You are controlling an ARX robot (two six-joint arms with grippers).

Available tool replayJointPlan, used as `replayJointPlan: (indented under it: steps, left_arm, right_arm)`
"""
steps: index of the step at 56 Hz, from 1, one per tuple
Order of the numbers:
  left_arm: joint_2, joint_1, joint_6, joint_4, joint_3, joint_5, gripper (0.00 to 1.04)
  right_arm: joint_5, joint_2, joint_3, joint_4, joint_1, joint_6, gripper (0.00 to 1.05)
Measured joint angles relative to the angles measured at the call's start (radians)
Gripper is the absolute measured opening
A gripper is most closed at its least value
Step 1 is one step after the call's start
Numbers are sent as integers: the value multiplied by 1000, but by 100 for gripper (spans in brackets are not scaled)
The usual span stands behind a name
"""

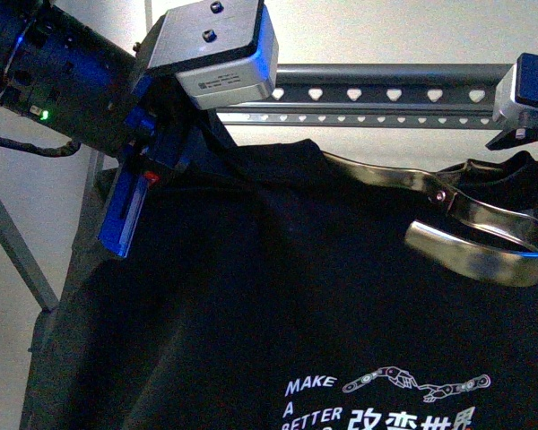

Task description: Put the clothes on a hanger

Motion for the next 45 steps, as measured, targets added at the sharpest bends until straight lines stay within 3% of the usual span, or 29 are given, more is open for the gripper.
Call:
replayJointPlan:
  steps: [4, 7, 23, 34, 45]
  left_arm:
    - [0, 0, 0, 0, 0, 0, 4]
    - [0, 0, 0, 0, 0, 0, 4]
    - [0, 1, 0, 0, 0, 0, 4]
    - [0, 0, -2, 3, 10, 8, 30]
    - [0, 0, -2, 10, 25, 11, 66]
  right_arm:
    - [8, 15, 0, 17, 9, 15, 97]
    - [14, 23, 0, 34, 14, 29, 91]
    - [14, 36, 0, 54, 19, 60, 40]
    - [-6, 35, -2, 21, 2, 41, 17]
    - [-45, 18, -14, -82, -34, 39, 11]
